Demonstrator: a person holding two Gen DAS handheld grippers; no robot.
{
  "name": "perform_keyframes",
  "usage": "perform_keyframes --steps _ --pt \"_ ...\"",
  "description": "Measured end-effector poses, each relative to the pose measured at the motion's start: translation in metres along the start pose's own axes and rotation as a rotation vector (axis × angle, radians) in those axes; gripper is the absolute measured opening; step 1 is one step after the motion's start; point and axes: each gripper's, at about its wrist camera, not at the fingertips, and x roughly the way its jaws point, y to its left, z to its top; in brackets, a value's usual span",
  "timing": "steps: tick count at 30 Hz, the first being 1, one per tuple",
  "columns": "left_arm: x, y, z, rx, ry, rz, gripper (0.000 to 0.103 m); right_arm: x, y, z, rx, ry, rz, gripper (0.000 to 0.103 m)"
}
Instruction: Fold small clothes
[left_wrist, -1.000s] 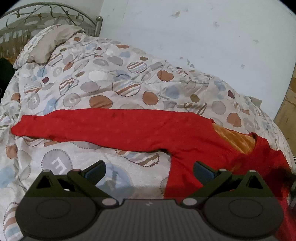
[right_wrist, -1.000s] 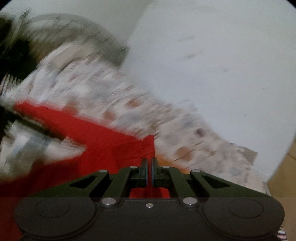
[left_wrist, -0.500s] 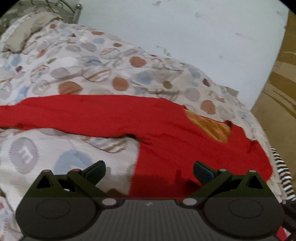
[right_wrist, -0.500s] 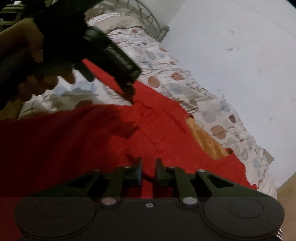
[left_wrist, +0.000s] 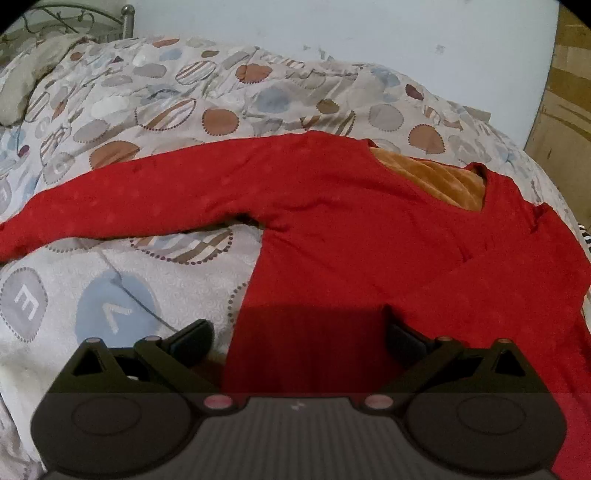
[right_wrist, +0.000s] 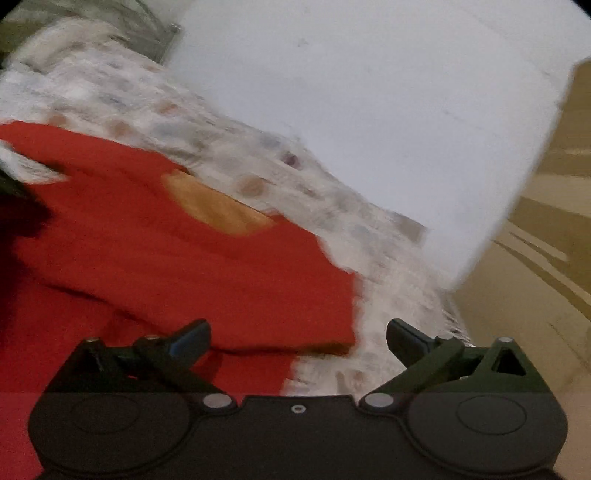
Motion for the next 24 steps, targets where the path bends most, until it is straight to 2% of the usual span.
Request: perform_keyframes --steps 2,5,8,9,10,11,12,16,19,21,24 --pt "0.0 -0.001 0.0 -0.002 0.0 0.002 0.103 0.024 -0.004 -0.009 -0.052 0.042 -0.058 0.091" --pt "0.001 -0.005 0.0 0.011 -0.003 0.014 0.103 0.048 -0.008 -0.015 -0.089 0.056 -0.051 0.08" --pt "0.0 -0.008 0.0 0.028 -0.01 0.022 0.103 0.054 -0.006 -0.014 -0.136 -0.041 0.011 0.072" --pt "0.001 -0.008 0.0 0.032 -0.01 0.023 0.102 0.056 -0.005 -0.013 -0.157 -0.051 0.015 0.066" --pt "0.001 -0.009 0.0 0.035 -0.01 0.023 0.102 0.06 -0.003 -0.013 -0.179 -0.046 0.018 0.045" --pt "0.0 -0.009 0.0 0.037 -0.011 0.022 0.102 0.064 -0.005 -0.012 -0.179 -0.029 0.019 0.031" --pt "0.0 -0.009 0.001 0.038 -0.01 0.019 0.102 0.067 -0.009 -0.012 -0.152 -0.018 0.023 0.008" --pt "-0.003 -0.012 0.0 0.041 -0.026 -0.016 0.103 0.058 -0.043 -0.014 0.097 -0.037 0.016 0.007" --pt "-0.001 -0.022 -0.006 0.092 -0.038 -0.002 0.102 0.062 -0.064 -0.026 0.274 0.017 0.005 0.007" --pt "0.002 -0.029 -0.01 0.135 -0.041 0.028 0.102 0.071 -0.065 -0.035 0.314 0.077 0.028 0.007" --pt "0.002 -0.033 -0.013 0.156 -0.056 0.046 0.102 0.072 -0.062 -0.035 0.305 0.099 0.02 0.012"
